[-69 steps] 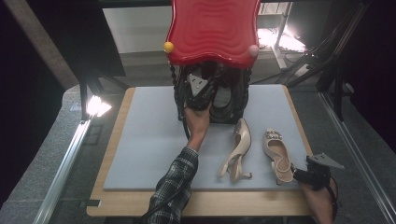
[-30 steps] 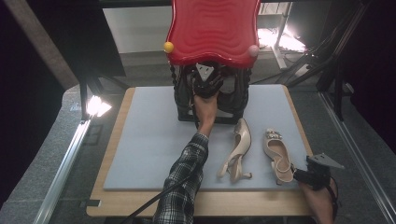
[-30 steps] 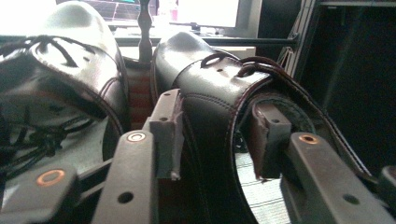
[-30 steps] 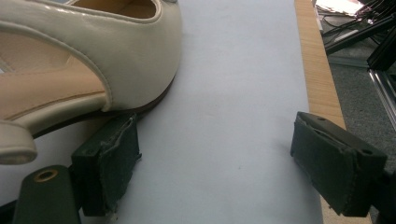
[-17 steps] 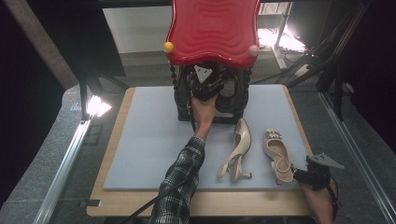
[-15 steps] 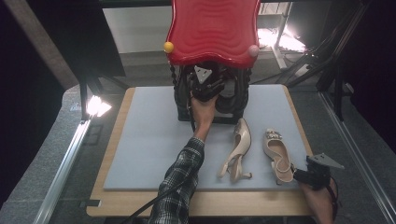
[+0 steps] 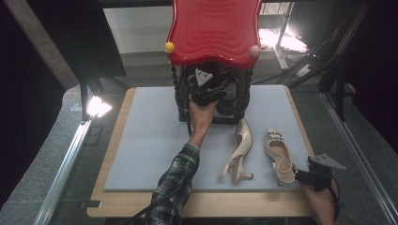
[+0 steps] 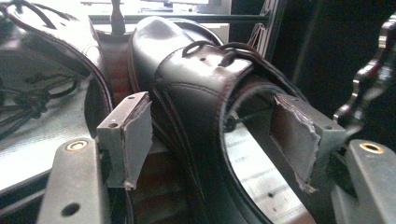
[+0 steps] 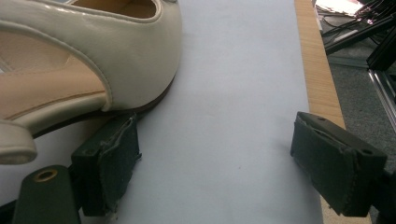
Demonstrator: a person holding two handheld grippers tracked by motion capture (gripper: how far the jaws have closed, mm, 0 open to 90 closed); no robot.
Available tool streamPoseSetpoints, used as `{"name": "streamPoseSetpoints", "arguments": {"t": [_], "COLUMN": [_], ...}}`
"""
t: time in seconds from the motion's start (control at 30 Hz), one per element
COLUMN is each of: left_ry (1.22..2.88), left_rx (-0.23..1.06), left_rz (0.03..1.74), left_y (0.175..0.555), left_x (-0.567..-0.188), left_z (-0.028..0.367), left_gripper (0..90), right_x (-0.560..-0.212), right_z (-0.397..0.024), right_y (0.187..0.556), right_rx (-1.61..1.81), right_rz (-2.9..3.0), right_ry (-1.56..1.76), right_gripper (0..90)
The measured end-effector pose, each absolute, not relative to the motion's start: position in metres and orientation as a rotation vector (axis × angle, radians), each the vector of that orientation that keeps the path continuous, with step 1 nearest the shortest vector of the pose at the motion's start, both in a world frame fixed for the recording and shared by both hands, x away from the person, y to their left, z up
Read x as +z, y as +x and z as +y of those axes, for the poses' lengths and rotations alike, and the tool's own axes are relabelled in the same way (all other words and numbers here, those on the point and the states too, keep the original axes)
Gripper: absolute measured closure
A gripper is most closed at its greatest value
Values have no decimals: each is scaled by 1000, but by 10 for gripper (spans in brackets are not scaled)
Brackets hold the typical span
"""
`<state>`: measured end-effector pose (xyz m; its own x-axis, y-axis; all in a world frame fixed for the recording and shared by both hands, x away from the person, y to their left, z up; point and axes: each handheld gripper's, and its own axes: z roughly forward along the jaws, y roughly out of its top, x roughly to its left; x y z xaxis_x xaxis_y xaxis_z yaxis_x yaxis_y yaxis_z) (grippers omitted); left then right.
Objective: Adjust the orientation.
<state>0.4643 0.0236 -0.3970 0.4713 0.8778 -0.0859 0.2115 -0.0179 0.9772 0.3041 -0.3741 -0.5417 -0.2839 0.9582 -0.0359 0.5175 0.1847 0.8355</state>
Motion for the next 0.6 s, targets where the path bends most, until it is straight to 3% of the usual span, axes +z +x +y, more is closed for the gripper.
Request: {"name": "streamPoseSetpoints", "arguments": {"t": [0.23, 0.33, 0.53, 0.6], "left_ry": [1567, 1585, 1644, 1667], "left_rx": [711, 686, 620, 605], "left_rz": [928, 900, 839, 825], "left_y": [436, 419, 388, 383], "left_x": [-393, -400, -431, -444], "left_z": [36, 43, 46, 42], "left_gripper": [392, 516, 859, 897], "right_x": [-542, -542, -542, -542], "right_z": [-374, -374, -374, -374], "right_y": [304, 304, 304, 304], "right_rx": [986, 985, 983, 983], "right_rz": [1888, 1888, 1888, 1888], "right_ry": [1379, 1378, 1377, 1377], "right_gripper": [155, 155, 155, 155]}}
